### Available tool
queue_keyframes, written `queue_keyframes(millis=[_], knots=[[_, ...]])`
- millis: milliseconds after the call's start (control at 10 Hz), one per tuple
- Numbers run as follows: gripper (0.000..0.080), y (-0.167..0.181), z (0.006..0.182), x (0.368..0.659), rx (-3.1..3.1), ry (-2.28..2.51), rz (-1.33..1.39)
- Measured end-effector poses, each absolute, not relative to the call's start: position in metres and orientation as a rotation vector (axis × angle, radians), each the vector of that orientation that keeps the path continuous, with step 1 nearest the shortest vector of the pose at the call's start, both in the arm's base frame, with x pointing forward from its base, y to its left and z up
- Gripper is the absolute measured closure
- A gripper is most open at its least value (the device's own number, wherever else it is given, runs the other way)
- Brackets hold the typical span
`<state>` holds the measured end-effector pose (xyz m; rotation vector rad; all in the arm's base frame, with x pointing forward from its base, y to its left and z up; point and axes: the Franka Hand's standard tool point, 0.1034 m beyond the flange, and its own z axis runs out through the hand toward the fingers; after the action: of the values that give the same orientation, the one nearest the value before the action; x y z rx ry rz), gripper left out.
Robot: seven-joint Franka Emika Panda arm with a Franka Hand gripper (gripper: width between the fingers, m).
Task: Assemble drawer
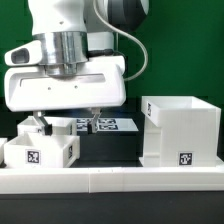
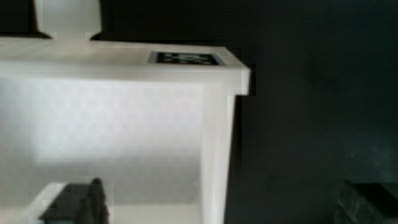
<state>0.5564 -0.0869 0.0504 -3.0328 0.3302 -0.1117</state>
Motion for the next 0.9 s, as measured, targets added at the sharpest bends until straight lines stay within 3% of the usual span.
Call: queue_keyframes(millis=[400, 900], knots=[[0.0151, -0.087, 0.049, 0.557, -3.033, 0.329, -0.11], [0.0151, -0.089, 0.01, 0.548, -3.059, 0.334, -0.096]])
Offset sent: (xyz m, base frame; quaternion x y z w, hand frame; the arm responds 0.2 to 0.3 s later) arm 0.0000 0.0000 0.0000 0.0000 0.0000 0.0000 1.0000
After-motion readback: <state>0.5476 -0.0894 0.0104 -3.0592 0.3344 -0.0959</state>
